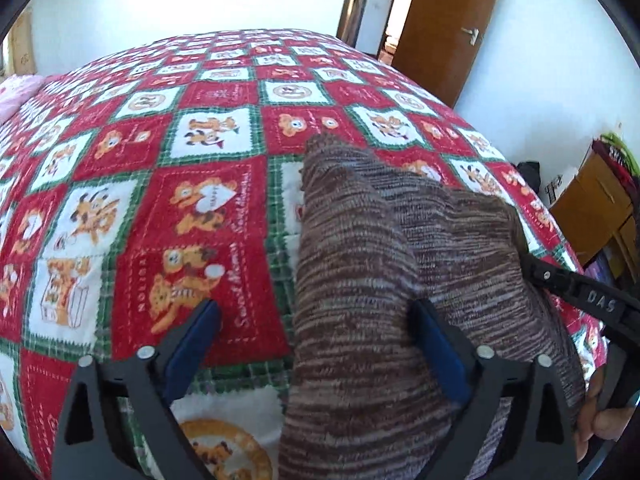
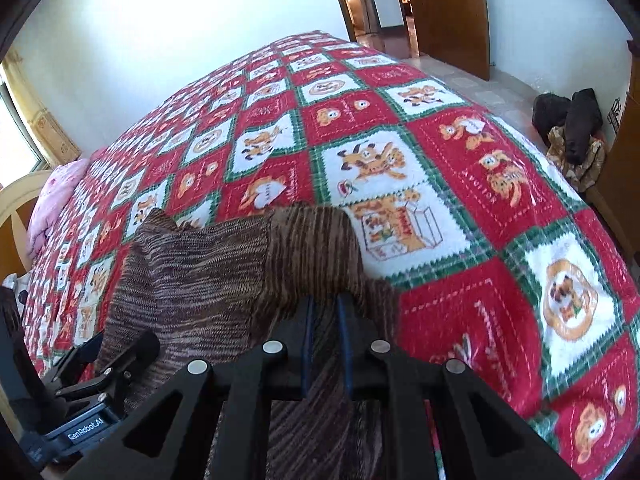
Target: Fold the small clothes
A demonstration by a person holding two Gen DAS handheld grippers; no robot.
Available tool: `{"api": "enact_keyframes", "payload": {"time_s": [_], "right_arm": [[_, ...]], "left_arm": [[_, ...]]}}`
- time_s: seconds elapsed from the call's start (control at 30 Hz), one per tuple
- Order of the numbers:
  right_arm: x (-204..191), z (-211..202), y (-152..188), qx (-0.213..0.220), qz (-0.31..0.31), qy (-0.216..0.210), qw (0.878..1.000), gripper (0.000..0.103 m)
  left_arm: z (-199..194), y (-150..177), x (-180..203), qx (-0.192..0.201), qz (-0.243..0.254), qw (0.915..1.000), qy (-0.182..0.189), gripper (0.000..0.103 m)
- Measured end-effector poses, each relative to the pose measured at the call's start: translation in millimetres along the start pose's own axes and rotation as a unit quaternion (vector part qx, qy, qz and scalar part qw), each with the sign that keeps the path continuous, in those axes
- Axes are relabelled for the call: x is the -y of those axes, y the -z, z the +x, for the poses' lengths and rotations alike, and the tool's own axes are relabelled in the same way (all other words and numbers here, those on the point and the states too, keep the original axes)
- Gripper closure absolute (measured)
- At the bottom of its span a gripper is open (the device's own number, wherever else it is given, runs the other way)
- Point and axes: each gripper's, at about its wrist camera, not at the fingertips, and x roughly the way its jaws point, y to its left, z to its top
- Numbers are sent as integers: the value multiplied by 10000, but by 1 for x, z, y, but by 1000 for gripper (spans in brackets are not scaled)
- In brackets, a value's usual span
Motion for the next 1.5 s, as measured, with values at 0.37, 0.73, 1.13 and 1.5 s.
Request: {"api": "enact_keyframes", "payload": {"time_s": [0.37, 0.73, 1.13, 1.5], "right_arm": [[27, -74, 36, 496, 1038, -946, 9889, 33], [41, -54, 69, 232, 1416, -1072, 9838, 30], [-8, -42, 76, 123, 216, -760, 9968, 35], [-11, -32, 75, 218, 160, -808, 9964, 60]], "left_arm": [[-23, 6, 7, -36, 354, 9993, 88, 0], [-10, 17, 20, -321, 213, 9979, 515, 3], [-11, 20, 12, -15, 163, 9928, 1188, 17], [-12, 22, -1, 162, -227, 9883, 1496, 43]]}}
